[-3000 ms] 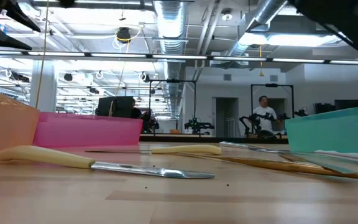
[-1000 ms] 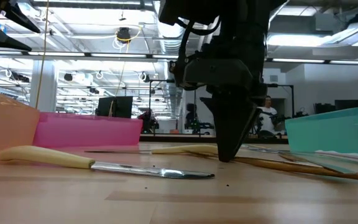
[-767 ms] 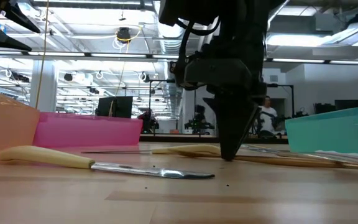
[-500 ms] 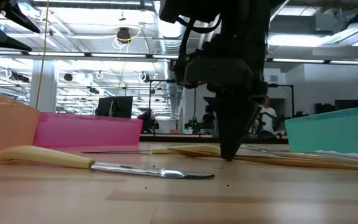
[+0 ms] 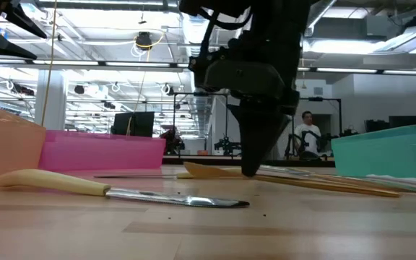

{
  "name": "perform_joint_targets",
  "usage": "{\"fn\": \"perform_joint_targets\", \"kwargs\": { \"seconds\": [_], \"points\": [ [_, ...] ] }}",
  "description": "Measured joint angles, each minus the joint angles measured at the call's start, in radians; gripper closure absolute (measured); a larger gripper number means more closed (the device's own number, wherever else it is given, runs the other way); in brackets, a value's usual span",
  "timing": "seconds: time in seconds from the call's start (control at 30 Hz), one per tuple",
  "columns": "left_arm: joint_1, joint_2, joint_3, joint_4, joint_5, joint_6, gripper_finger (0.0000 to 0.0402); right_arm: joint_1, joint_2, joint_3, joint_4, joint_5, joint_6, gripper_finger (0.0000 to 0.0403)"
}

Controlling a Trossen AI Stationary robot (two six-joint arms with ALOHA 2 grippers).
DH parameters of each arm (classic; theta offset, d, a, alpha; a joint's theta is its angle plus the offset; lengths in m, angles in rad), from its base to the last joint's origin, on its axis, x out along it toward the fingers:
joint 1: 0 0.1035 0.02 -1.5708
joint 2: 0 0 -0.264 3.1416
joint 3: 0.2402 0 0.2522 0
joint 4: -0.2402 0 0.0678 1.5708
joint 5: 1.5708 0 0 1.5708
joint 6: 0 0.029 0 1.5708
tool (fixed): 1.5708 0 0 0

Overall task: Sort silverware by color (type)
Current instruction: Put the bottom left gold knife into the red bin

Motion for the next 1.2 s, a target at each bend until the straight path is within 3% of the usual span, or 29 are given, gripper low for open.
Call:
{"fn": "perform_joint_targets", "kwargs": {
  "seconds": [0.43,0.7,1.2],
  "points": [
    [0.0,0.0,0.0,0.0,0.0,-0.002,0.0155,-0.058,0.0,0.086,0.055,0.035,-0.15,0.0396],
    [0.0,0.0,0.0,0.0,0.0,-0.015,0.0155,-0.098,0.0,0.09,0.306,0.046,-0.223,0.0396],
    [0.0,0.0,0.0,0.0,0.0,-0.009,0.0155,-0.148,-0.001,0.09,0.573,0.053,-0.302,0.0396]
  ]
}}
